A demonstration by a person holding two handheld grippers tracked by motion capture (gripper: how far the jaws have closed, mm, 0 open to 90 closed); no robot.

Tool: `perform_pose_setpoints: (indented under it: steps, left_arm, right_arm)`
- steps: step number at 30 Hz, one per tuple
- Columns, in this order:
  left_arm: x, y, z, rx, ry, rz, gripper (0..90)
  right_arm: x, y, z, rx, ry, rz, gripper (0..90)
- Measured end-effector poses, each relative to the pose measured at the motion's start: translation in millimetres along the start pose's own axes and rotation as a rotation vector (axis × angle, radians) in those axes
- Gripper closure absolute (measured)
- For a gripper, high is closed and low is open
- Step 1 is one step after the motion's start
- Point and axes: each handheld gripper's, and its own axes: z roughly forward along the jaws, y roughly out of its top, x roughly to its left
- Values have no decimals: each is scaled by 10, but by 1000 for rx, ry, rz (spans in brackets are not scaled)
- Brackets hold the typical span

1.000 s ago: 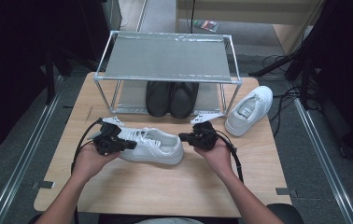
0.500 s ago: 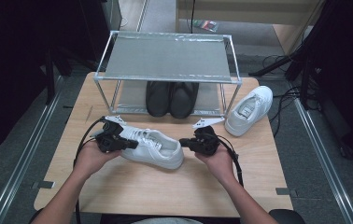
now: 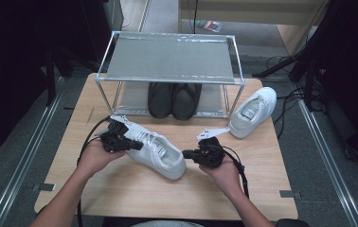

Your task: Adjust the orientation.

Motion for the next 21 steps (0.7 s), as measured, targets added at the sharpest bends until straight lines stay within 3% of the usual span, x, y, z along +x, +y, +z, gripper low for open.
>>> perform_pose_setpoints:
  steps: [10, 15, 18, 21]
  left_arm:
    - [-35, 82, 95, 14, -63, 11, 900]
    - [-44, 110, 128, 11, -95, 15, 900]
    - [-73, 127, 128, 10, -91, 40, 900]
    - [-57, 105, 59, -14, -94, 36, 900]
  right_arm:
    - [160, -142, -109, 57, 63, 0, 900]
    - [198, -176, -140, 65, 64, -11, 900]
    - [77, -130, -142, 33, 24, 18, 900]
    - [-30, -81, -80, 20, 3, 27, 900]
